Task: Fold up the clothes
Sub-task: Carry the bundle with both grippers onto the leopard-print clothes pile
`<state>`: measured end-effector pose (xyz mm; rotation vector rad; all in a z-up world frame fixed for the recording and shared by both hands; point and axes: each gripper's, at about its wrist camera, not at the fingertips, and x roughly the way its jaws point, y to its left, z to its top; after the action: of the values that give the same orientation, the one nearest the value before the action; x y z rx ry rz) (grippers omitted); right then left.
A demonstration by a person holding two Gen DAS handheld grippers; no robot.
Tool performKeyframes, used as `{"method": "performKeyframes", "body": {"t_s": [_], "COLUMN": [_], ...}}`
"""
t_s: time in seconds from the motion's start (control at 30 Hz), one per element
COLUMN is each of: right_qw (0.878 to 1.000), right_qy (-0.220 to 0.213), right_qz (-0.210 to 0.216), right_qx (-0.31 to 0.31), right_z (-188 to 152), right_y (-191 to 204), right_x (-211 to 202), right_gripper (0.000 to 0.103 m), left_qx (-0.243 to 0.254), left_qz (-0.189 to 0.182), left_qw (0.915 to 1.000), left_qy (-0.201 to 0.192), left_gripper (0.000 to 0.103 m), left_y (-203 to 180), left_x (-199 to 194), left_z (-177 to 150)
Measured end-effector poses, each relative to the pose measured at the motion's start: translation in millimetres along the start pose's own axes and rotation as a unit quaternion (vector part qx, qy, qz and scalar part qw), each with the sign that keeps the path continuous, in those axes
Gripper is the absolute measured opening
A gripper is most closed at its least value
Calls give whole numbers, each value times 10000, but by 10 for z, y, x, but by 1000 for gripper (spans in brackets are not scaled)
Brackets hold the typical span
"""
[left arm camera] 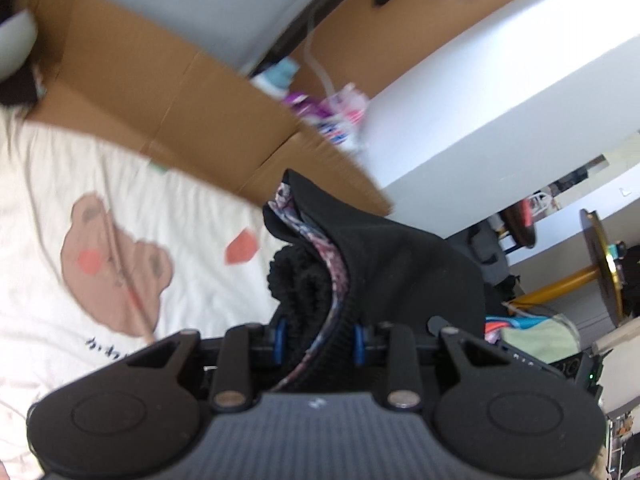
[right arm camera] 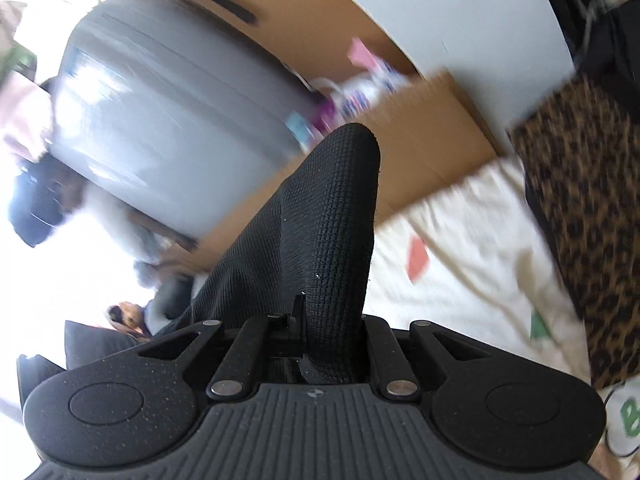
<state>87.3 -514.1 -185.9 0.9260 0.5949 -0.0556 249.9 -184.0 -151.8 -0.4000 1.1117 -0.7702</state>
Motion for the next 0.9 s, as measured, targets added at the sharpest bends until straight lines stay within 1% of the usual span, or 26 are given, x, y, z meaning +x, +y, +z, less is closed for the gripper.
{"method": "performKeyframes", "body": {"t_s": [0.13, 0.2, 0.37, 0.53, 0.77, 0.9], "right_qw": [9996, 9992, 9969, 9925, 9874, 9848], "right_qy": [-196, -280, -466, -599, -842, -979], "right_qz": [63, 59, 18, -73, -134, -148], "right_qx": [-169, -270, -632, -1062, -1333, -1426], "right_z": [320, 476, 801, 1110, 1432, 1517], "right_y": [283, 413, 696, 923, 1161, 1170], "right_x": [-373, -558, -1040, -1506, -2117, -2362], "right_gripper": [7, 7, 7, 7, 7, 7], "left_qx": [98, 69, 114, 114, 128, 149], "left_qz": [-50, -114, -230, -451, -706, -859], "left_qw": [9998, 9995, 9987, 9970, 9943, 9927], "left_qy": [-194, -286, -432, -617, -795, -836], "left_gripper": [32, 32, 32, 32, 32, 32], "left_y": [-470, -654, -1084, -1472, -1957, -2168], "left_x": [-252, -358, -556, -758, -916, -933], "left_z": [89, 95, 51, -11, -86, -113]}}
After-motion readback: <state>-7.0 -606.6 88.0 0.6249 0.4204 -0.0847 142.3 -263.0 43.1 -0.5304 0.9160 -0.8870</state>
